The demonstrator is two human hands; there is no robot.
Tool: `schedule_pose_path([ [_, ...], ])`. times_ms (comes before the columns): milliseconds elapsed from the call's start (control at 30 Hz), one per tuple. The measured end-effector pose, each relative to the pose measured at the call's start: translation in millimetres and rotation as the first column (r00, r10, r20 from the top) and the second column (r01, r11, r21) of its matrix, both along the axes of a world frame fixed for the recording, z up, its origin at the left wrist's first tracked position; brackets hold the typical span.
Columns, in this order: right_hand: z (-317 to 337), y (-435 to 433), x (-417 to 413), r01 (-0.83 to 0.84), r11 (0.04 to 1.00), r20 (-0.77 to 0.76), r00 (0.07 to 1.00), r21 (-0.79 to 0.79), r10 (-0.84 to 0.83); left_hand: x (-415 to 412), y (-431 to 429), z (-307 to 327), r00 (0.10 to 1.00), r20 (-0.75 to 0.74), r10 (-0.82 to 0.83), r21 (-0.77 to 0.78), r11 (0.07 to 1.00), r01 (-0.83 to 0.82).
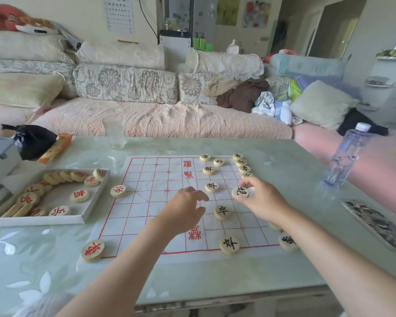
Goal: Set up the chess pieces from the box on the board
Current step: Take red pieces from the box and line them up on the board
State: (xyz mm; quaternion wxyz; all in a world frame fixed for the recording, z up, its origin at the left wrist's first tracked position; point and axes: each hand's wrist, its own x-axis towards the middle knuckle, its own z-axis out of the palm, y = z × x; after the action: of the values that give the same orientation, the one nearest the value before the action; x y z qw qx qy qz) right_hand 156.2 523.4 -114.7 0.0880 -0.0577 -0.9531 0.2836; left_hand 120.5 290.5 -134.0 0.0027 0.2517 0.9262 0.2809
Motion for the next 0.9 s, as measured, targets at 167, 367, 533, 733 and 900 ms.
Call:
schedule_pose_path([
  [167,-4.4,17.4,21.0,0.028,0.997,0.092,0.995,0.073,-0.035,9.5,21.0,-12.8,0.978,-0.064,-0.201,-0.149,0.971,0.189],
  [367,-5.1,8.5,33.4,-0.124,0.991,0.180,0.977,0.050,0.113,17.1,28.1,-20.1,0.966,-0.017,-0.259,-0.283,0.928,0.244],
  [533,-8.6,5.2,35.7,-0.164,0.969,0.240,0.964,0.185,0.118,17.1,26.6,-15.6,0.968,0.002,-0.250,-0.271,0.932,0.241],
  [733,-8.8,-2.8,29.0,-0.192,0.955,0.283,0.951,0.227,0.124,14.5,23.6,-17.9,0.967,-0.006,-0.255,-0.256,0.935,0.245],
  [900,-3.2,-31.6,18.7,-0.190,0.961,0.169,0.973,0.203,0.157,6.5,11.9,-12.3,0.984,-0.072,-0.164,-0.229,0.963,0.143],
])
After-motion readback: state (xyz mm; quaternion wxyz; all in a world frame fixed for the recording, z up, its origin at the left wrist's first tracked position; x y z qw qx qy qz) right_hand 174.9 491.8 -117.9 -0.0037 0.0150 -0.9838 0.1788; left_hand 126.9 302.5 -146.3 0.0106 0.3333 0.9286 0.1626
